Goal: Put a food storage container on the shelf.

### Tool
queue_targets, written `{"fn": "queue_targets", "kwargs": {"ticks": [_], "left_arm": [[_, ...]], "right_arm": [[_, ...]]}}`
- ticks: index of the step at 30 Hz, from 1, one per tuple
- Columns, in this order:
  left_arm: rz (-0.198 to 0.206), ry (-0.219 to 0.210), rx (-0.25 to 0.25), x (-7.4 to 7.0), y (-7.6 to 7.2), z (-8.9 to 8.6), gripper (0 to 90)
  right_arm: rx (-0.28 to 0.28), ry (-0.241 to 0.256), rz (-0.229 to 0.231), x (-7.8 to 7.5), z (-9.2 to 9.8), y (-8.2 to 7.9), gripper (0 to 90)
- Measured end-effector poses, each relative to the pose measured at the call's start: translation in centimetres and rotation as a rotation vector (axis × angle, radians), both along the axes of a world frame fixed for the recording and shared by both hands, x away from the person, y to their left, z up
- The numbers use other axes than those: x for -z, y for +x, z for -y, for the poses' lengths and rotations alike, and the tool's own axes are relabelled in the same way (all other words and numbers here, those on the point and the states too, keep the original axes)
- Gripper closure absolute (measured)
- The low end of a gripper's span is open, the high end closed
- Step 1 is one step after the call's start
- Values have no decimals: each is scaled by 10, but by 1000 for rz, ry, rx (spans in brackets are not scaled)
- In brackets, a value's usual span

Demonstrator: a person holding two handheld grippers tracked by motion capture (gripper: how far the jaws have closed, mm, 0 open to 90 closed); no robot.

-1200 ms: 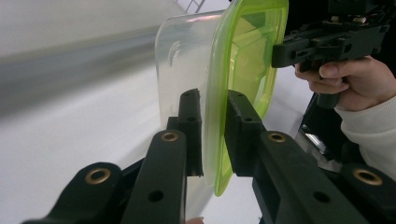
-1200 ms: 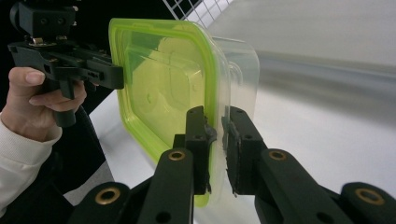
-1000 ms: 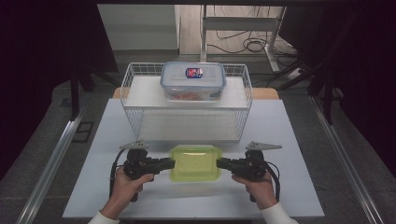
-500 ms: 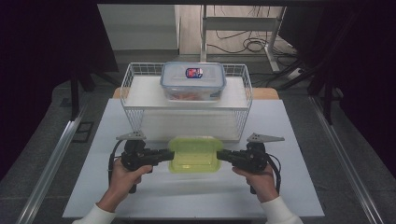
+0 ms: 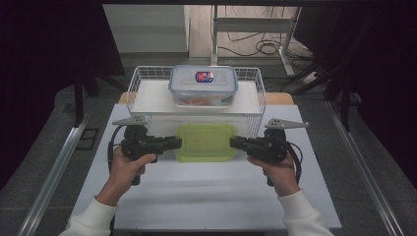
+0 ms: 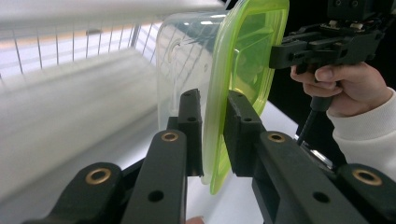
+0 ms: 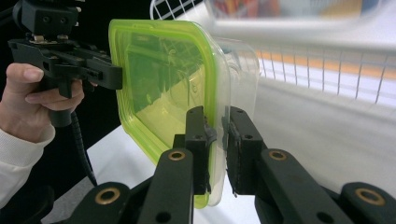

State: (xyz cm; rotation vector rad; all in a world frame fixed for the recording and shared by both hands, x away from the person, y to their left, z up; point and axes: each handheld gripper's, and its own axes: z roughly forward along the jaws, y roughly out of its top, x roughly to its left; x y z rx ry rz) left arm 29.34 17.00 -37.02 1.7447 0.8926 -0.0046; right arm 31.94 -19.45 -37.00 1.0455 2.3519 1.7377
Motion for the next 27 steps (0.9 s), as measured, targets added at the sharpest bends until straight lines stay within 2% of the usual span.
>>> {"fn": "queue_targets", "kwargs": {"ticks": [3, 8, 12, 16, 19, 24, 27], "left_arm": [[15, -2, 1, -11, 3, -1, 782], [35, -4, -3, -27, 7, -1, 784], [37, -21, -1, -37, 13, -4, 786], [54, -11, -2, -51, 18, -5, 788], [60, -16, -7, -62, 24, -6, 789], [85, -1, -20, -82, 38, -7, 791], [92, 1, -23, -91, 45, -9, 790]], "right_arm": [[1, -6, 24, -16, -1, 3, 798], [1, -11, 54, -33, -1, 6, 798], [1, -9, 63, -45, -3, 8, 797], [2, -10, 76, -59, -4, 13, 798], [2, -8, 87, -71, -6, 20, 798], [10, -13, 92, -90, -9, 34, 799], [5, -7, 88, -97, -10, 43, 799]]}}
